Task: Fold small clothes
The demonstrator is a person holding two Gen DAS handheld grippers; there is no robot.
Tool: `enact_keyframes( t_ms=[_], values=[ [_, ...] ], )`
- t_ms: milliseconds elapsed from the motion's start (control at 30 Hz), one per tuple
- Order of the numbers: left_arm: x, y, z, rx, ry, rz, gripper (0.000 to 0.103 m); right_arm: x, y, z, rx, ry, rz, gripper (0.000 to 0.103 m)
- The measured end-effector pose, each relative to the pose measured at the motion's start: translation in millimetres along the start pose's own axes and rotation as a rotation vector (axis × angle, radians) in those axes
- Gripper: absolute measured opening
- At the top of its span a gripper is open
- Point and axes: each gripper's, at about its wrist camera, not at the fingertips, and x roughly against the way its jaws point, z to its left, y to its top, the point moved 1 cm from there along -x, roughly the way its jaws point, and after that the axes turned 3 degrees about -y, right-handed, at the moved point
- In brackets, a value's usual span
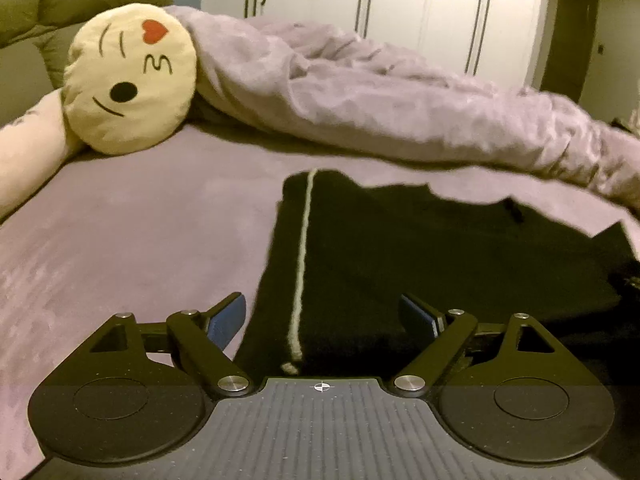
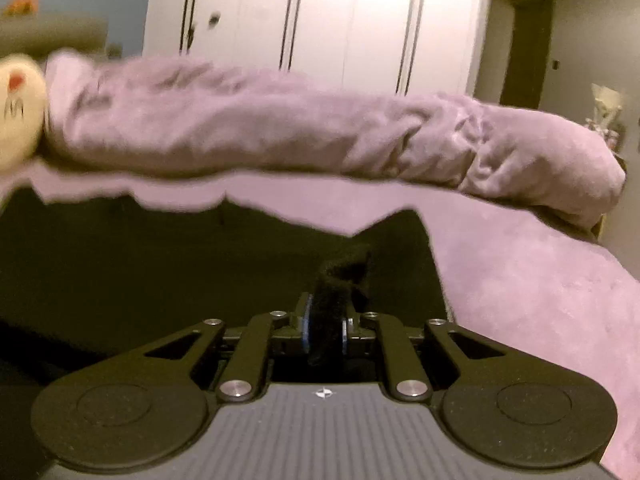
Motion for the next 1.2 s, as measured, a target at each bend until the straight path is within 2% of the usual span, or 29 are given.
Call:
enact_keyframes(
  t_ms=[33,133,200,333,433,533,633,700,800,1067,1200],
  values=[
    [-7,-1,0,-0.01,0.014,0.018,0.089,-6,-3,0,0.014,0.003,0.034,0.015],
    [-25,-11,5,-0.011,0.037,0.091,0.089,-1,-9,-12,-0.017,0.01,0.016,0.023],
    [-32,-20,14,0.022,0.027,0.13,0.091,6,-14,-20,-0.042,0.011,0.014,0.024],
    [-30,-28,34,0.123,0.011,0.144,0.095,18,-28,-32,-0.043,-0.05,0.027,0.024],
    [-16,-34,36,0.127,0.001,0.144,0.095,39,-33,-41,-0.079,-0.097,0.027,0.024],
    [7,-49,26,0.036,-0.04,0.146,0.094,69,-50,-50,-0.144,-0.055,0.017,0.025],
    [31,-71,15,-0.056,-0.01,0.141,0.094,104,-69,-52,-0.168,-0.018,0.022,0.025],
    [43,-80,14,-0.046,-0.017,0.152,0.095,122,-85,-54,-0.205,0.015,0.055,0.025],
    [67,-89,16,-0.025,-0.007,0.147,0.095,139,-106,-55,-0.227,0.014,0.12,0.027],
    [113,-115,13,0.099,-0.043,0.201,0.095,205,-153,-60,-0.368,0.022,0.151,0.032],
    [131,-136,1,0.124,-0.056,0.228,0.095,227,-177,-52,-0.363,0.038,0.184,0.032]
  ],
)
